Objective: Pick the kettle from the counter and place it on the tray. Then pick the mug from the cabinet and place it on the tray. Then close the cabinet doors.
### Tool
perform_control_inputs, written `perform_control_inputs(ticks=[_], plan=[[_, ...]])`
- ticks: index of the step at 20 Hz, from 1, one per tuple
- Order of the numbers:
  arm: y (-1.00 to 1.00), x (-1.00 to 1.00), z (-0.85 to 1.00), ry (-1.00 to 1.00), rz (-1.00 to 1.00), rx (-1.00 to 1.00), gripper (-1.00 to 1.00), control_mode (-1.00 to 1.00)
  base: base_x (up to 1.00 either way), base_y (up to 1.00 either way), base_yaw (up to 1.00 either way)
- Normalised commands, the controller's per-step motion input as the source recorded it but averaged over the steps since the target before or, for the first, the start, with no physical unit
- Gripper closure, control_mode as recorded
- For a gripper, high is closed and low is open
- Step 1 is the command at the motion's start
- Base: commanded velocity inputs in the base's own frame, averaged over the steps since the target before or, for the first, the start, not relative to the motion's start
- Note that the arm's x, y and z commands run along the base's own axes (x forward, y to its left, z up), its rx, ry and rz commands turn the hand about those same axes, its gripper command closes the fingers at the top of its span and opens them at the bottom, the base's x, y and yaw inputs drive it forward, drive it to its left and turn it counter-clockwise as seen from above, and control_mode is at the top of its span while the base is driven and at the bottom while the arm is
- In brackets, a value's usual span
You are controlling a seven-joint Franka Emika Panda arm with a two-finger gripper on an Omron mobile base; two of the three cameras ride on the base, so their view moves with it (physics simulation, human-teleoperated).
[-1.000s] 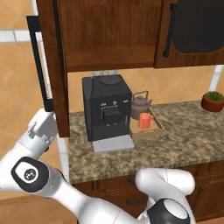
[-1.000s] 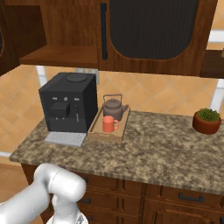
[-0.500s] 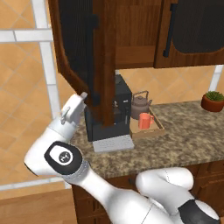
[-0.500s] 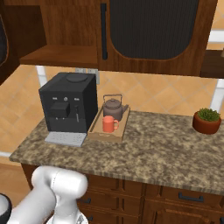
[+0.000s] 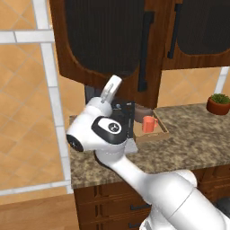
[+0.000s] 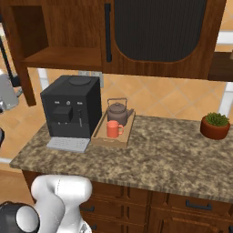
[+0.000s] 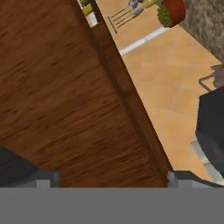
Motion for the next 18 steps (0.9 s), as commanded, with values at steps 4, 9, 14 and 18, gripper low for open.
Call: perform_control_inputs(ticks=[4, 9, 14, 18], plan=[[-0.73, 0.66, 0.14, 0.17, 0.18, 0.14, -1.0, -1.0, 0.0, 0.0, 0.0], [-0.64, 0.74, 0.11, 0.16, 0.26, 0.13, -1.0, -1.0, 0.0, 0.0, 0.0], [-0.48, 0.81, 0.08, 0.16, 0.24, 0.12, -1.0, -1.0, 0.0, 0.0, 0.0], [-0.28, 0.85, 0.0, 0.16, 0.18, 0.07, -1.0, -1.0, 0.0, 0.0, 0.0]])
